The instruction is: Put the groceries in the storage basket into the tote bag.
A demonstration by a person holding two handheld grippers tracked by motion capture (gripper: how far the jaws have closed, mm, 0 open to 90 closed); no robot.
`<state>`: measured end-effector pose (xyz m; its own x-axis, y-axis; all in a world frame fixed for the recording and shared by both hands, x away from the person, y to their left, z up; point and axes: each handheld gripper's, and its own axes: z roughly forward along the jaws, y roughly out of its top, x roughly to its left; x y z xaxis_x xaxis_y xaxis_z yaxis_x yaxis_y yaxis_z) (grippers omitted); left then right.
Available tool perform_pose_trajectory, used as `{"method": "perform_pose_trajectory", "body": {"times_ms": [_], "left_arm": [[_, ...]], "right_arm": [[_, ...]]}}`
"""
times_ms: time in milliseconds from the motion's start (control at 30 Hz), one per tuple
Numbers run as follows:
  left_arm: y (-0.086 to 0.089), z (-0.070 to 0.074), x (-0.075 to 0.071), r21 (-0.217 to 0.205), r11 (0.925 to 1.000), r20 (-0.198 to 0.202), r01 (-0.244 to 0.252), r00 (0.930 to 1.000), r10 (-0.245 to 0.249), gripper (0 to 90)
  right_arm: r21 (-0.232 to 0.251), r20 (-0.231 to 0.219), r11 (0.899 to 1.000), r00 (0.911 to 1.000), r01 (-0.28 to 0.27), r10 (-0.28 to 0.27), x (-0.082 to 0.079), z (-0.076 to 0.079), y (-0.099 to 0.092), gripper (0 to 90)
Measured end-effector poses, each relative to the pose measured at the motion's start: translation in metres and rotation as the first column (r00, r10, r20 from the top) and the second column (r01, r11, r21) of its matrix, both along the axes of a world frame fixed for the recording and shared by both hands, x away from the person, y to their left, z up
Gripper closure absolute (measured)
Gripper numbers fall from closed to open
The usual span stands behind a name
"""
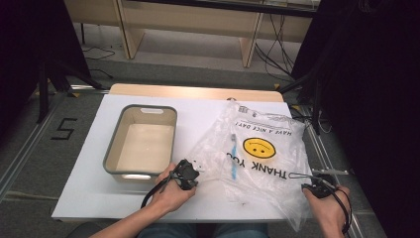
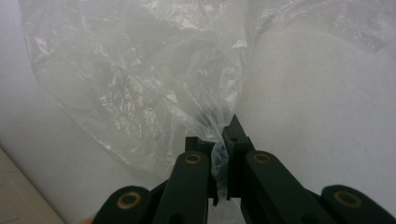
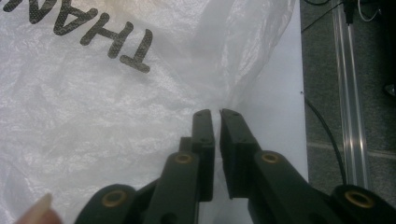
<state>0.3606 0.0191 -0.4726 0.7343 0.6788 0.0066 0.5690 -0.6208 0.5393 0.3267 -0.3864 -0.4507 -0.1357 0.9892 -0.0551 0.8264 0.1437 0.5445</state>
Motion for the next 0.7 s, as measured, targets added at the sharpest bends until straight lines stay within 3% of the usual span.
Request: {"method": "perform_pose_trajectory", "body": {"times_ms": [367, 700], "left_arm": [[-0.001, 0.007, -0.012, -0.019, 0.999, -0.015, 0.04, 0.9991, -0.04, 89.0], [-0.01, 0.012, -0.03, -0.036, 0.9933, -0.045, 0.11, 0.9928, -0.111, 89.0]], "right_arm": [[-0.008, 0.028, 1.0, 0.9995, 0.011, -0.011, 0.001, 0.002, -0.002, 90.0], [-0.034, 0.118, 0.999, 0.993, 0.014, -0.01, 0.014, 0.004, 0.003, 90.0]]}}
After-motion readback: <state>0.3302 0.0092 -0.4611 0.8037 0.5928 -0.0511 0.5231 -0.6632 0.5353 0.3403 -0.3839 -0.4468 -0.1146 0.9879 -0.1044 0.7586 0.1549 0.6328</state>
